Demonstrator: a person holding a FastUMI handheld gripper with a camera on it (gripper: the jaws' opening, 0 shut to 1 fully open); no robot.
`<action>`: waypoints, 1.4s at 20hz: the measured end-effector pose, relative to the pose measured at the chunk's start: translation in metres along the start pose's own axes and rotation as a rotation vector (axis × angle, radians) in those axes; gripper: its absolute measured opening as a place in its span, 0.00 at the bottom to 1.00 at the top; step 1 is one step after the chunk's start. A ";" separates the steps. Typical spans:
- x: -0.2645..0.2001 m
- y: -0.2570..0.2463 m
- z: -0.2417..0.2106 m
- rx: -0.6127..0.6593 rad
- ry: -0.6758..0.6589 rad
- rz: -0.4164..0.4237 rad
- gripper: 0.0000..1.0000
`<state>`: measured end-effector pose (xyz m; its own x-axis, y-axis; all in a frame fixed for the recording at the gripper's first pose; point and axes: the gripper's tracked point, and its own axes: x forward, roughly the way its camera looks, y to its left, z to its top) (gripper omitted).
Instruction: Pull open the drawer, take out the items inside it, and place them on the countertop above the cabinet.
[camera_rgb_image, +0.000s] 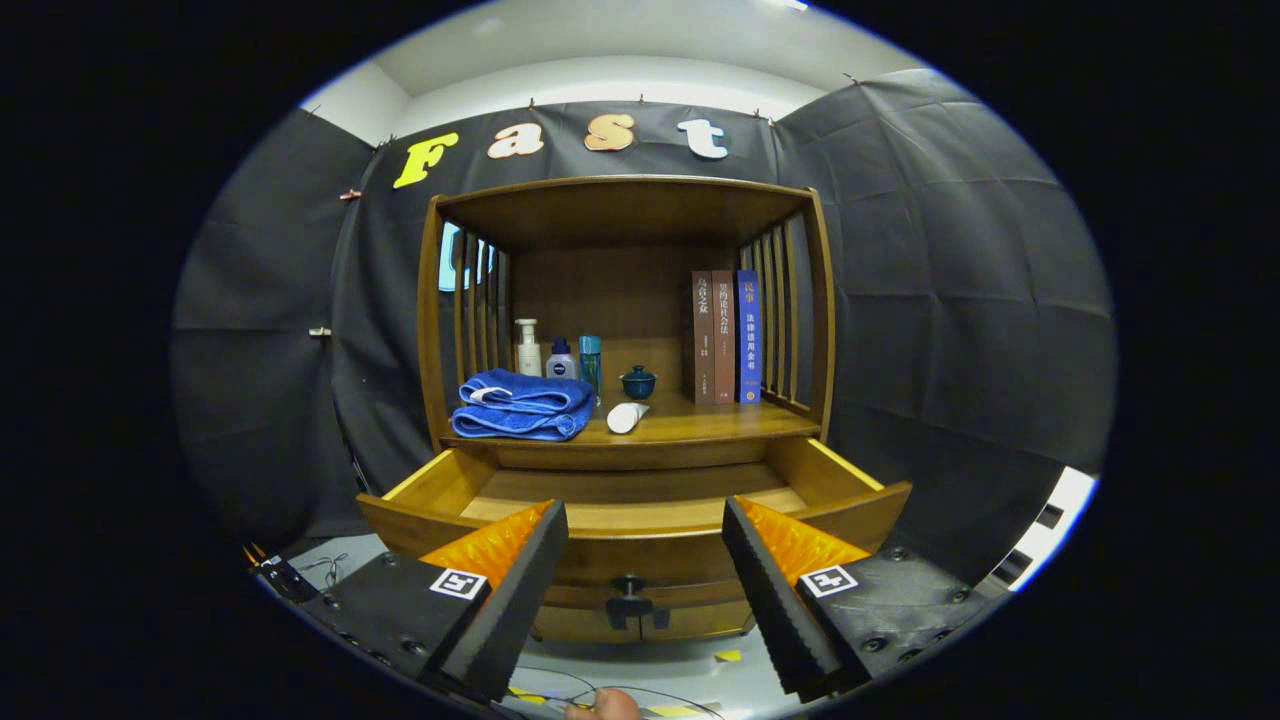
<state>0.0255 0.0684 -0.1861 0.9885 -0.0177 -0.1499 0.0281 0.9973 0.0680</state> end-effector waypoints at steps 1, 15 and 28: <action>0.000 -0.002 -0.010 0.002 -0.005 -0.003 0.98; 0.065 0.005 -0.099 0.010 0.072 0.025 0.98; 0.092 0.001 -0.101 0.013 0.124 0.043 1.00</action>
<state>0.1012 0.0753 -0.2992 0.9629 0.0346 -0.2675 -0.0110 0.9959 0.0894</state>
